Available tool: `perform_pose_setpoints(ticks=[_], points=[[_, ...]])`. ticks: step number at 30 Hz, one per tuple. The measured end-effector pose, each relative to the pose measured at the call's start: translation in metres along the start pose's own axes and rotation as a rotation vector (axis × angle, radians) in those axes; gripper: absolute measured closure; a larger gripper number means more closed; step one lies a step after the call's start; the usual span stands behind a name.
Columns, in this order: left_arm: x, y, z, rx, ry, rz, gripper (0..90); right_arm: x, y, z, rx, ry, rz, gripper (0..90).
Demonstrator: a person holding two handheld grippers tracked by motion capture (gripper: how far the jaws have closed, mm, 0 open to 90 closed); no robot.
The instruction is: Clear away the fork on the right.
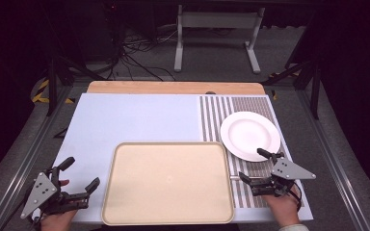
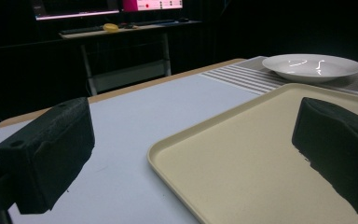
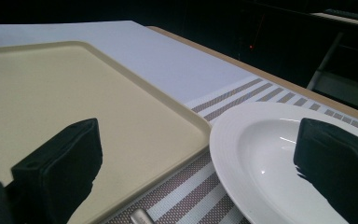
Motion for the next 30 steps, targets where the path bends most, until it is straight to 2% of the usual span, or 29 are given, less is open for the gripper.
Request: perform_pose_setpoints(ticks=[23,30], points=[[0.0,0.001,0.0,-0.001,-0.004,-0.003,0.2,-0.001,0.0,-0.001,-0.015,0.015,-0.007,2.9],[0.0,0.001,0.0,-0.003,-0.003,-0.007,0.1,-0.001,0.006,-0.017,-0.024,0.036,-0.037,5.4]])
Point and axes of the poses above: each handheld gripper's, and its own axes: y roughly backward along the jaws, z roughly out of its underside, x roughly to its right, the point moved 4 cm from there along -y, roughly forward along the jaws, and after that the axes turned 10 degrees about -y, right-handed, at the moved point
